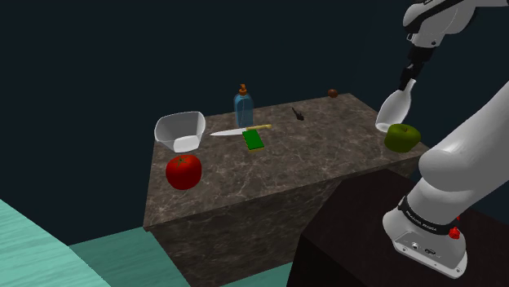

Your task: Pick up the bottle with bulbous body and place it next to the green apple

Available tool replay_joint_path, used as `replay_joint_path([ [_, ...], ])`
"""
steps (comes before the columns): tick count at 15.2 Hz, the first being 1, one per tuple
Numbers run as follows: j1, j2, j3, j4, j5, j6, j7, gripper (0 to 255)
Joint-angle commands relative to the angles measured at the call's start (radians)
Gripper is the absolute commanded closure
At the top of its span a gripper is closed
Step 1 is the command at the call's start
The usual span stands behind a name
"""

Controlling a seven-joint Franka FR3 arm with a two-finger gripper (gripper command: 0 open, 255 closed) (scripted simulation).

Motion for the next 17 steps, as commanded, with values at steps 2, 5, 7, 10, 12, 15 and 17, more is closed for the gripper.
replay_joint_path([
  [2, 0.0, 0.0, 0.0, 0.0, 0.0, 0.0, 0.0, 0],
  [5, 0.0, 0.0, 0.0, 0.0, 0.0, 0.0, 0.0, 0],
  [7, 0.0, 0.0, 0.0, 0.0, 0.0, 0.0, 0.0, 0],
  [10, 0.003, -0.029, 0.007, 0.076, -0.014, -0.1, 0.012, 0],
  [12, 0.003, -0.034, 0.009, 0.098, -0.016, -0.127, 0.013, 0],
  [15, 0.003, -0.034, 0.009, 0.098, -0.016, -0.127, 0.013, 0],
  [17, 0.003, -0.034, 0.009, 0.098, -0.016, -0.127, 0.013, 0],
])
